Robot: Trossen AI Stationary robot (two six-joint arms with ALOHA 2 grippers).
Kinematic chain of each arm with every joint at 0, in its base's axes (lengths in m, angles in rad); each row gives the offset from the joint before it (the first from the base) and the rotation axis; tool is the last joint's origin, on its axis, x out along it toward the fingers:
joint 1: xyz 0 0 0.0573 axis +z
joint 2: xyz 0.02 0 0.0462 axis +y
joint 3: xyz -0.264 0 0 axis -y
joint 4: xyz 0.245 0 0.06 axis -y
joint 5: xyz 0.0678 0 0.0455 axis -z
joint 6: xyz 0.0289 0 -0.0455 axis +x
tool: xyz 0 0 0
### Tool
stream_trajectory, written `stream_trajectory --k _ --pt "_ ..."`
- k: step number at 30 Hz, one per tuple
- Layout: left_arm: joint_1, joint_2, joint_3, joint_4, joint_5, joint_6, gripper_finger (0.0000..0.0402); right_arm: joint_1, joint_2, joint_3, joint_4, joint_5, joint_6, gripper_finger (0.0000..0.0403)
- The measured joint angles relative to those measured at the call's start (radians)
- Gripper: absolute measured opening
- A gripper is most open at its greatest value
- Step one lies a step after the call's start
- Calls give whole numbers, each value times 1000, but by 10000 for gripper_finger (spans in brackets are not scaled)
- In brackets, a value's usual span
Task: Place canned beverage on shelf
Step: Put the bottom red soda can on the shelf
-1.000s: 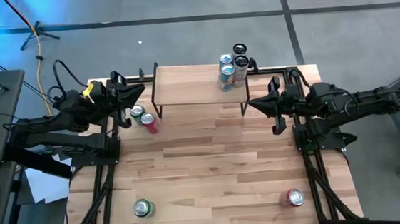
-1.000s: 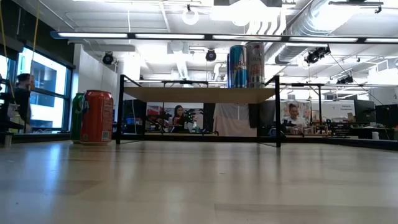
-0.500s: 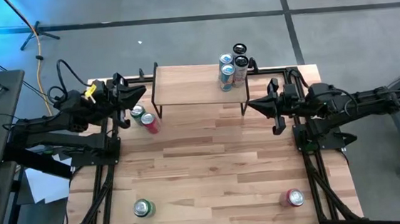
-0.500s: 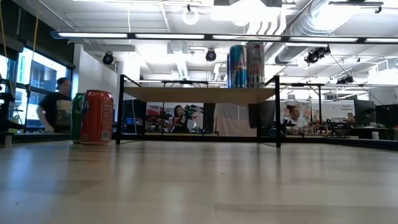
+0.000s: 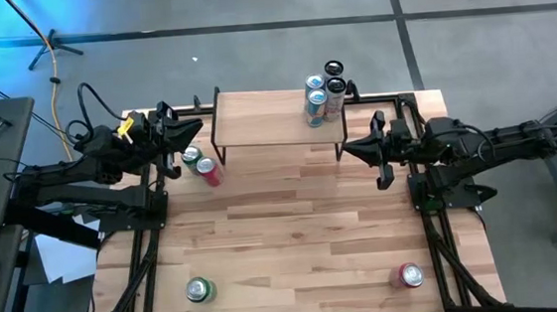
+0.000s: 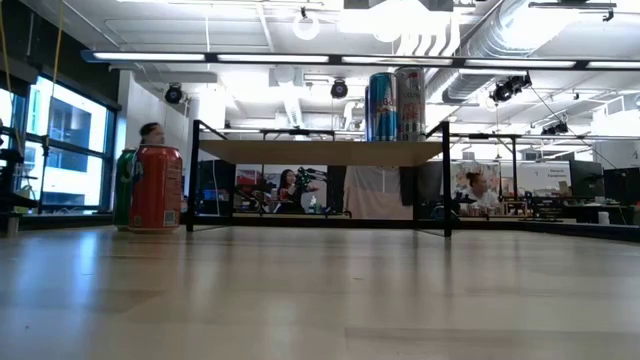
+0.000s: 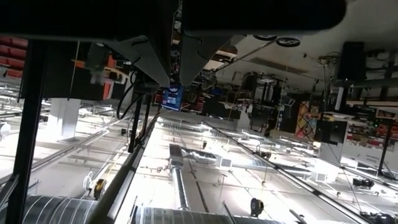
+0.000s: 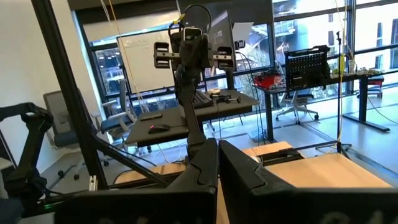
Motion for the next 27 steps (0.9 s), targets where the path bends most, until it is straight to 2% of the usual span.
stream_trajectory --k 7,13,16,20,27 --pt "0 0 0 0 -3 0 1 0 5 0 -27 2 -11 0" --pt "0 0 0 1 -3 -1 1 0 6 0 -62 71 -17 1" --pt "0 0 0 1 -3 -5 1 0 6 0 -80 115 44 20" --pt "0 0 0 1 -3 -27 1 0 6 0 -127 121 111 102" --pt "0 0 0 2 -3 -47 1 0 6 0 -193 162 235 315"
